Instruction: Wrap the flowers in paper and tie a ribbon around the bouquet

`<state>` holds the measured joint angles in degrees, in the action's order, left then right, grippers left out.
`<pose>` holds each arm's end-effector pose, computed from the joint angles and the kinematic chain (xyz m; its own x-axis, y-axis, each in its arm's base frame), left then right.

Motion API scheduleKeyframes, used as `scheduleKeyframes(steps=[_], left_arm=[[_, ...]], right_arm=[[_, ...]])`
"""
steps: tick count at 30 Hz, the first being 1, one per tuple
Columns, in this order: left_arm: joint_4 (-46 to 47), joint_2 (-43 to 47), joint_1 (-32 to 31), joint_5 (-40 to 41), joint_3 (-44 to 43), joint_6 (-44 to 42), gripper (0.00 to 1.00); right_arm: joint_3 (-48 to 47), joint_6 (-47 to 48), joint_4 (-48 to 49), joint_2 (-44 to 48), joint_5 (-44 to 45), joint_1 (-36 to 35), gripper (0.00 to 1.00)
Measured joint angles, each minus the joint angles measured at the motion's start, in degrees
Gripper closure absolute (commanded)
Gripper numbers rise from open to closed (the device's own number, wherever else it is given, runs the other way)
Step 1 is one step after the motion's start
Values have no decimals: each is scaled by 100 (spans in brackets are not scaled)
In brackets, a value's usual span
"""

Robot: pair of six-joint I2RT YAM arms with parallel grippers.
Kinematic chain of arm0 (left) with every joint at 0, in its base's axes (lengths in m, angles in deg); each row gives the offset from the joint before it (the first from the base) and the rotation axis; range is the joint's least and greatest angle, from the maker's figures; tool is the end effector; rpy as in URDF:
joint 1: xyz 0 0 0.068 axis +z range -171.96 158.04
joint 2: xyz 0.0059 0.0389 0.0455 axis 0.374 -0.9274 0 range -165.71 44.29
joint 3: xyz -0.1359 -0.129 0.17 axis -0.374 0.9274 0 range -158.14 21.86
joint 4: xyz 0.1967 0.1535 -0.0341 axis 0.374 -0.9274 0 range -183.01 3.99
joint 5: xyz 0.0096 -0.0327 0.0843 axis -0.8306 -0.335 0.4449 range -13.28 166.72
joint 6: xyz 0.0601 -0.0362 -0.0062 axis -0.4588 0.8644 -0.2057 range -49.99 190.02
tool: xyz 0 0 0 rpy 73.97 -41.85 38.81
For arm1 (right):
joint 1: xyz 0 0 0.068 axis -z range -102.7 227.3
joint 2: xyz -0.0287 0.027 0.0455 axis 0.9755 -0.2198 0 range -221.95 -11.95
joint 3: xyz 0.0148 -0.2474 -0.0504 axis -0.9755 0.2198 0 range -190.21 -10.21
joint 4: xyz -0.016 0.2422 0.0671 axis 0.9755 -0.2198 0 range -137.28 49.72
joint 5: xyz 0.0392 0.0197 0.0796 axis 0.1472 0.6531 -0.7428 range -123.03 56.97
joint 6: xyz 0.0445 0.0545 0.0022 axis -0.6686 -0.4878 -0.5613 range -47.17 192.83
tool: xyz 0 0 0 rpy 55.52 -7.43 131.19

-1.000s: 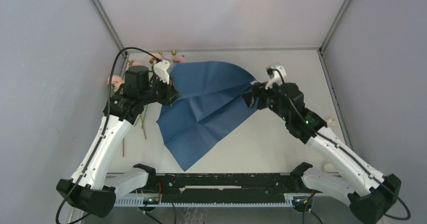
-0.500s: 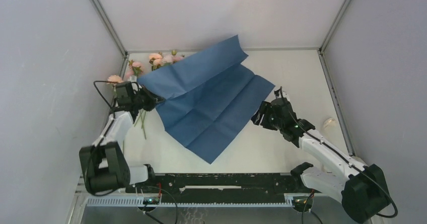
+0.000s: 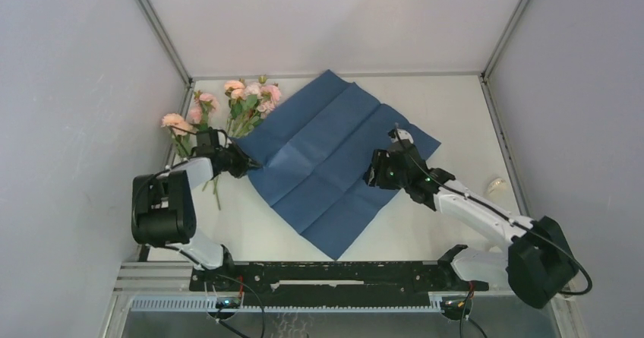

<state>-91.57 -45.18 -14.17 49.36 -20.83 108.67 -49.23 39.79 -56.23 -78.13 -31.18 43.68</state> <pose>0.2995 0.0142 0.1279 -0.7111 -0.6571 -0.2500 -0.3666 0.6499 -0.6657 0.2125 0.1391 0.1925 -0.7681 0.1437 -0.6240 -0.1373 0.9149 0.3797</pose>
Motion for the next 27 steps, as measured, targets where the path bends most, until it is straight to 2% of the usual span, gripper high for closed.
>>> scheduleKeyframes(steps=[2, 6, 10, 12, 16, 17, 22, 24, 27], left_arm=[[28, -197, -267, -9, 0, -9, 90], [33, -326, -717, -107, 0, -42, 56], [-133, -269, -743, -116, -17, -219, 21], [-402, -87, -706, 9, -17, -407, 13], [-1244, 697, -675, 450, -232, -1235, 8], [-1412, 887, -671, 577, -334, -1513, 2], [-1950, 2081, -455, 1432, -791, -3475, 0], [-2079, 2284, -188, 1805, -866, -4157, 6], [-2354, 1947, 358, 2286, -1084, -5047, 17]], right_arm=[[-212, 13, 39, -315, 4, -50, 41], [-341, 11, 120, -903, 68, -22, 40], [-341, 17, 52, -1405, 149, 37, 41], [-341, 33, -15, -1602, 197, 74, 41], [-341, 81, -94, -1641, 254, 136, 41], [-341, 85, -105, -1615, 269, 142, 41], [-341, 175, -227, -1198, 402, 131, 41], [-341, 225, -271, -914, 457, 74, 41], [-378, 284, -356, -649, 538, -66, 42]])
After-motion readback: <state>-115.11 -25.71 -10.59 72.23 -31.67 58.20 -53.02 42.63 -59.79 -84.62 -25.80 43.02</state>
